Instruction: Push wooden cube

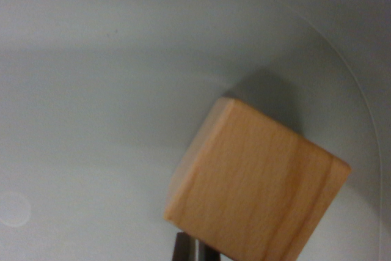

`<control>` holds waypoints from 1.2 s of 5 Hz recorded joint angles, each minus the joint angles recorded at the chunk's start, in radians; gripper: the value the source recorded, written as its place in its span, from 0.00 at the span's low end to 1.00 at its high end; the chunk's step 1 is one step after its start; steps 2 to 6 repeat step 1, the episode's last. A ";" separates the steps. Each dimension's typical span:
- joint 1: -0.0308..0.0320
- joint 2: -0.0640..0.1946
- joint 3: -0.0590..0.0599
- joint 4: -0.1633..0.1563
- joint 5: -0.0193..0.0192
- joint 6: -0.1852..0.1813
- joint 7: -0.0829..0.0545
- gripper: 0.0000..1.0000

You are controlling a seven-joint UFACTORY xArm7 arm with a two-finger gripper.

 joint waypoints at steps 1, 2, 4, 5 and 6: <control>0.0000 0.000 0.000 0.000 0.0000 0.000 0.000 1.00; 0.0000 0.000 0.000 0.000 0.0000 0.000 0.000 1.00; 0.0000 0.000 0.000 0.000 0.0000 0.000 0.000 1.00; 0.0000 0.000 0.000 0.000 0.0000 0.000 0.000 1.00; 0.0000 0.000 0.000 0.000 0.0000 0.000 0.000 1.00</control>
